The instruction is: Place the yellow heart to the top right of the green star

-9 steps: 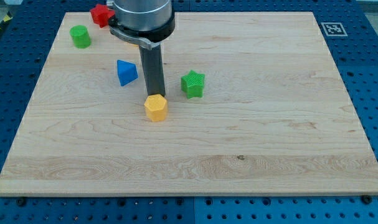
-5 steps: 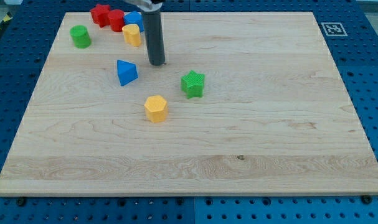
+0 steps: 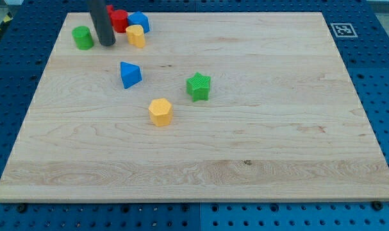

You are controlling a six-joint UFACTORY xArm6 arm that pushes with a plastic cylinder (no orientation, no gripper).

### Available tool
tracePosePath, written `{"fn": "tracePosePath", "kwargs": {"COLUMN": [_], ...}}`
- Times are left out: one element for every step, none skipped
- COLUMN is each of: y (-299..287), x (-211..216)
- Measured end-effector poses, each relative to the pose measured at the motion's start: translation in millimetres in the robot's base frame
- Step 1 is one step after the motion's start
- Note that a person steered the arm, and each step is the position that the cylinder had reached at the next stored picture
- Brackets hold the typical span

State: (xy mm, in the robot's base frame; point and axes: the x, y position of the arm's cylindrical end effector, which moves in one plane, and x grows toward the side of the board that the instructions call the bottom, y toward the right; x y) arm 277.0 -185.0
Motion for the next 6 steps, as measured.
{"fn": "tracePosePath", "kwargs": {"y": [11.3,25.0,43.2,58.2,73.0,98.2], "x": [-18.3,-18.2,-13.9,5.1,32.6,41.6]}}
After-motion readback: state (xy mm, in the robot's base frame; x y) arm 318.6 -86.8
